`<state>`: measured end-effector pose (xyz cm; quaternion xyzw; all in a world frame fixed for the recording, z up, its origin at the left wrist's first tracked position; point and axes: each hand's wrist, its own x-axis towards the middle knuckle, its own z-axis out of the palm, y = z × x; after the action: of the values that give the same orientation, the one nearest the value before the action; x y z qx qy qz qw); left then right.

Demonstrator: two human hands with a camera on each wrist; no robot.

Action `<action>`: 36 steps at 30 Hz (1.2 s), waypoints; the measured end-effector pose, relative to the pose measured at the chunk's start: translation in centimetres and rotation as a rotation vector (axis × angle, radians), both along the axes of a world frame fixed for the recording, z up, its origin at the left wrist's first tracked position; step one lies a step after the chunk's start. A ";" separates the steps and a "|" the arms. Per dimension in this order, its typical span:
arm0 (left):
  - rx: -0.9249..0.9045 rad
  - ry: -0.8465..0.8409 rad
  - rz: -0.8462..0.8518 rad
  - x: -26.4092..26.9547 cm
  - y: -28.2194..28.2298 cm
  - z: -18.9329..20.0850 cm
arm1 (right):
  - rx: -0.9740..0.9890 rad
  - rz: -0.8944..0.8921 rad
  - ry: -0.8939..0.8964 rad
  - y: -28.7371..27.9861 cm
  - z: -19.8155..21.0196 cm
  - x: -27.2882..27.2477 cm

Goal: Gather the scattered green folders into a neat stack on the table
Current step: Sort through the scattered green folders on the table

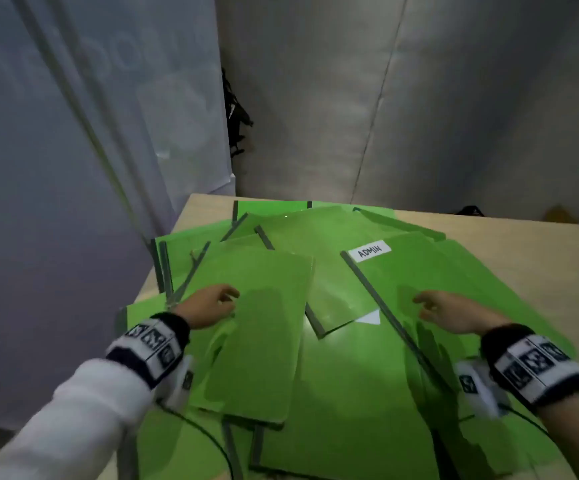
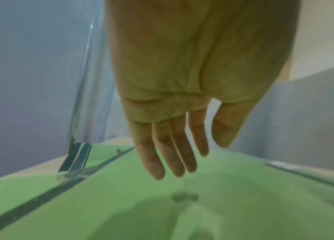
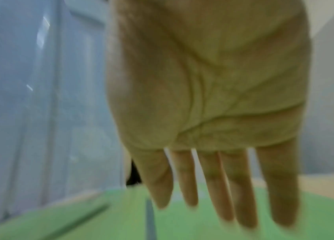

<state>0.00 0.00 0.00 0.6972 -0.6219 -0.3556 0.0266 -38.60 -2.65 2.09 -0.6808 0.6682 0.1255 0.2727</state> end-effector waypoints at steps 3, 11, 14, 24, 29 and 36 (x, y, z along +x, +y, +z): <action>-0.002 -0.099 0.073 0.0 -2.3 -1.6 | -0.021 -0.074 -0.034 -2.0 -2.0 0.4; 0.074 -0.344 0.330 2.2 -3.0 -3.7 | 0.014 -0.141 0.004 -2.9 -5.6 0.3; 0.072 -0.395 0.361 2.0 -3.1 -3.7 | 0.021 -0.108 0.043 -2.5 -5.5 1.5; -0.015 0.018 0.614 -0.3 -2.7 -3.5 | -0.155 -0.302 -0.135 -4.6 -3.1 0.7; 0.046 0.183 0.585 -0.6 -2.4 -3.3 | -0.061 -0.435 0.038 -4.6 -5.1 -2.1; 0.101 0.288 0.571 -1.4 -2.9 -3.0 | -0.075 -0.579 0.159 -4.3 -6.6 -3.1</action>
<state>-1.43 -2.90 -2.98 0.7864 -0.3727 -0.4591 0.1784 -41.73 -6.92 -4.49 -0.4596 0.8578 0.0708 0.2187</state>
